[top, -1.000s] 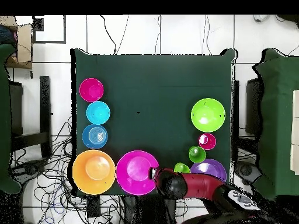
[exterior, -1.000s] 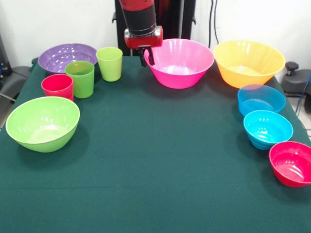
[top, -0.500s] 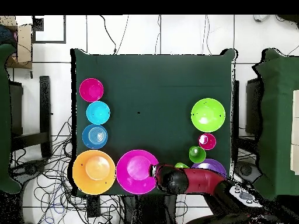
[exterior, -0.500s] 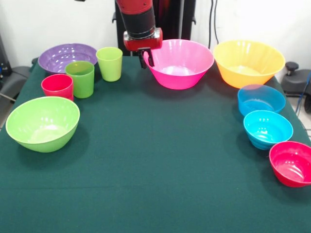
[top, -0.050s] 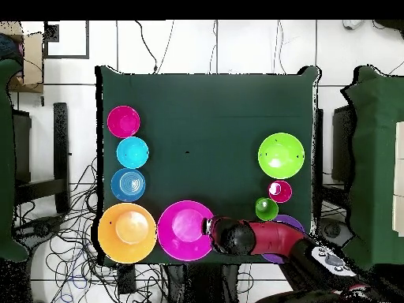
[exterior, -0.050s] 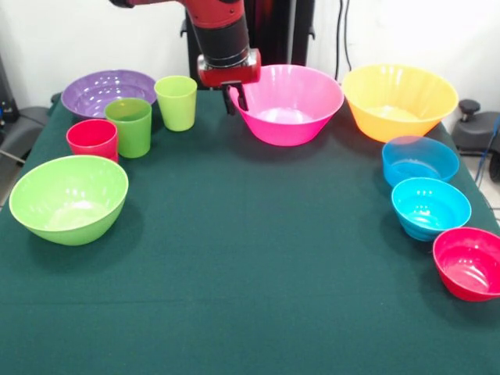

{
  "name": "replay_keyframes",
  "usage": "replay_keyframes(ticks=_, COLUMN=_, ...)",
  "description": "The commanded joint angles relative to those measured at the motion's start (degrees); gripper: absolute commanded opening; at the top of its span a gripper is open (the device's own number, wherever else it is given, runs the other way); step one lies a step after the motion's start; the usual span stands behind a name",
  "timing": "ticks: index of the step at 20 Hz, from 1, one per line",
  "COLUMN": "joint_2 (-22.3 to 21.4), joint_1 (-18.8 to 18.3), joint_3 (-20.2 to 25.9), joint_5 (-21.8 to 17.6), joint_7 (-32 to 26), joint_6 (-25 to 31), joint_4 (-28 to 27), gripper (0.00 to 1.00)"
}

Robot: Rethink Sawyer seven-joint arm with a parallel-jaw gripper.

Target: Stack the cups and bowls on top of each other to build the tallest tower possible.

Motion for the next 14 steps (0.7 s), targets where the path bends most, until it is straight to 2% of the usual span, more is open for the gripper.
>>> replay_keyframes(ticks=1, joint_2=1.13, joint_1=-0.72, joint_3=7.61, joint_5=-2.84, joint_7=-6.68, joint_6=4.51, joint_4=-10.47, gripper=0.0)
replay_keyframes(ticks=14, joint_2=0.88, joint_1=-1.72, joint_3=10.07, joint_5=-3.76, joint_7=-9.08, joint_6=8.76, joint_4=-12.54, gripper=0.0)
